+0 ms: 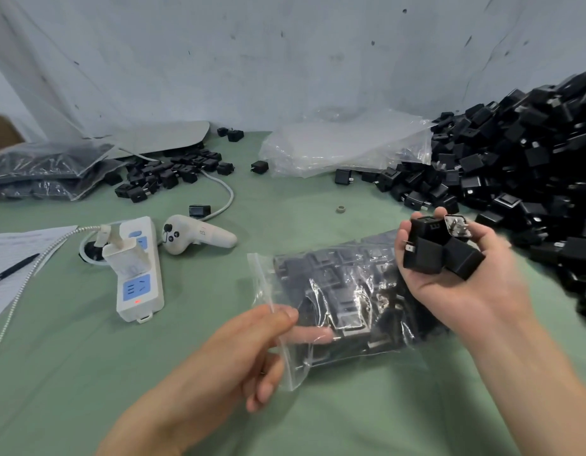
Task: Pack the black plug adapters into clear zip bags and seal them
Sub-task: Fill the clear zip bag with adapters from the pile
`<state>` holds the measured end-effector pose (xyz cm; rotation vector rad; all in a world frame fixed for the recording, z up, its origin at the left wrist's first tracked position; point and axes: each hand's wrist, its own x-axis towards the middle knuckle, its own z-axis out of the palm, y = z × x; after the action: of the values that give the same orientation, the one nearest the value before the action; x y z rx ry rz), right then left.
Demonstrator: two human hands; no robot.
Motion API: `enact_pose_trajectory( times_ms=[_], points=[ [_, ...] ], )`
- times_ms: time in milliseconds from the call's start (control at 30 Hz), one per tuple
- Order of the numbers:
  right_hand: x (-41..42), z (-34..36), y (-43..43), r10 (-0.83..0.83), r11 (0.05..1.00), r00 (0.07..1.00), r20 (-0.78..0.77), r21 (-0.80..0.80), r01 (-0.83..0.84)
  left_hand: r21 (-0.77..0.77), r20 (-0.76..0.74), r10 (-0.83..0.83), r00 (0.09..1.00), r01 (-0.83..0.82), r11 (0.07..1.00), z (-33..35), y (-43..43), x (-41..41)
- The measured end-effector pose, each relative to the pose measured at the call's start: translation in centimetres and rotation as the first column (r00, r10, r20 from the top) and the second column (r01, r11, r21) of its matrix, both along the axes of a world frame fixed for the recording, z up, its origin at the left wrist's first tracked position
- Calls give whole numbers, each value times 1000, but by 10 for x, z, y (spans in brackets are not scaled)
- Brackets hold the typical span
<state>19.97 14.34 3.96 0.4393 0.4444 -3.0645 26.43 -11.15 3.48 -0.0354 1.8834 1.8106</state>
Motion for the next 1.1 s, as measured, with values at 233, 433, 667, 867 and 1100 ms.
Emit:
enact_pose_trajectory(
  times_ms=[233,433,667,867,1100],
  points=[
    [5,3,-21,88,996,996,-23,-29,-89,-91,-453,550,702,-650,755,5,-20,-15],
    [12,2,-56,205,977,978,-28,-49,-206,-88,-643,196,741,-326,941,9,49,-8],
    [20,3,-63,244,969,969,-36,-19,-245,-194,-709,124,694,-362,912,-1,63,-4],
    [14,9,-41,133,988,991,-21,-78,-134,238,-182,633,752,-591,771,6,3,-16],
    [12,10,-22,54,994,998,41,-96,-50,138,60,569,820,-572,809,-22,-18,-10]
  ],
)
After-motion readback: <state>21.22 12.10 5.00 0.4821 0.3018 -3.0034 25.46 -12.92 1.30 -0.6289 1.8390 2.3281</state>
